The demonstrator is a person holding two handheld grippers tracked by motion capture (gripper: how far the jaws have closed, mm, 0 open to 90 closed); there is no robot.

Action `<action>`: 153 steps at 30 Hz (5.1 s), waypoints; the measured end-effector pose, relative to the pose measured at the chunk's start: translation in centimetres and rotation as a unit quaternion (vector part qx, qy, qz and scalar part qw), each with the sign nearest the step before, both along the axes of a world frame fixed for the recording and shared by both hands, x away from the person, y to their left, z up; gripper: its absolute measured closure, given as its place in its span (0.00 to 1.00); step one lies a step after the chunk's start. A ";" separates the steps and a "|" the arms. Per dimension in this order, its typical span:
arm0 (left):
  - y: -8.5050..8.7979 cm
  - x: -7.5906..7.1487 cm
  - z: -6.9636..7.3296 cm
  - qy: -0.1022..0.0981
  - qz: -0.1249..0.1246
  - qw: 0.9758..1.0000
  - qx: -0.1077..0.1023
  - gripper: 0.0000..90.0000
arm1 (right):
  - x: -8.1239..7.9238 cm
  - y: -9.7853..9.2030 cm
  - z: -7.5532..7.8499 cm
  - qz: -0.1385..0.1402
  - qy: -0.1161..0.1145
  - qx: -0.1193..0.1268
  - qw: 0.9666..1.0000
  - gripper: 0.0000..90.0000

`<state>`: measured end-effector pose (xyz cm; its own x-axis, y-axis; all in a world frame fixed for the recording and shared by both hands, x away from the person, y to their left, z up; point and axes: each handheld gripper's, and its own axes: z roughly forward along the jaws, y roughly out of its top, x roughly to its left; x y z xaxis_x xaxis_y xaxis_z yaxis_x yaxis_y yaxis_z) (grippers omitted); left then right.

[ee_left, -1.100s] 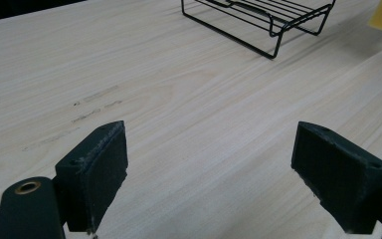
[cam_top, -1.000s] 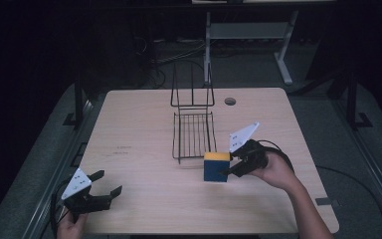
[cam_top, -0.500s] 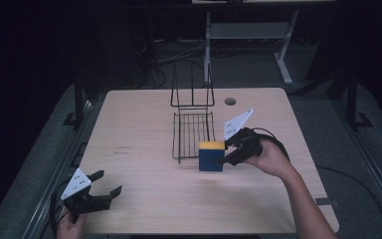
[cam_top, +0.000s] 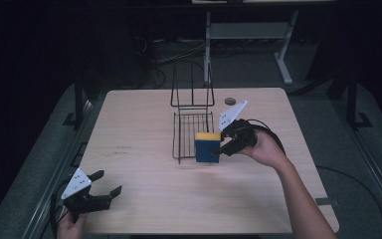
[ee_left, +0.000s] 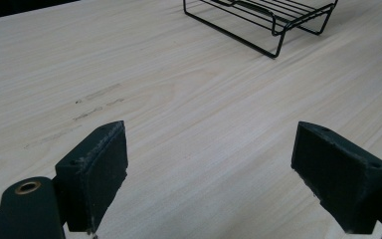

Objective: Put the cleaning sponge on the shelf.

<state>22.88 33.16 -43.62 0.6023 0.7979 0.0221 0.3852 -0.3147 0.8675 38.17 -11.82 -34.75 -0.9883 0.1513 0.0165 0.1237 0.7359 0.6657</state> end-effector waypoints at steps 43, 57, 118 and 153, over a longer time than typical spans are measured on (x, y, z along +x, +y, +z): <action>0.4 -0.1 0.1 -0.004 0.001 1.000 -0.003 0.16 | 7.6 1.5 -0.8 -0.040 0.018 -0.005 0.999 0.63; 0.5 -0.1 0.0 -0.002 0.003 1.000 -0.004 0.16 | 8.7 2.5 -2.8 -0.050 0.013 -0.020 0.998 0.63; 0.4 -0.1 0.1 -0.002 0.007 1.000 -0.004 0.16 | 8.5 1.4 -3.2 -0.081 0.037 -0.017 0.996 0.32; 0.1 -0.1 0.1 -0.003 0.004 1.000 0.000 0.16 | 6.7 -1.6 -3.7 -0.104 0.057 -0.016 0.993 0.28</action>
<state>22.80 33.27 -43.56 0.5963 0.8024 0.0246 0.3829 -0.3112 0.8698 44.86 -13.44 -38.47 -0.9279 0.3537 0.1177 0.3476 0.7069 0.6160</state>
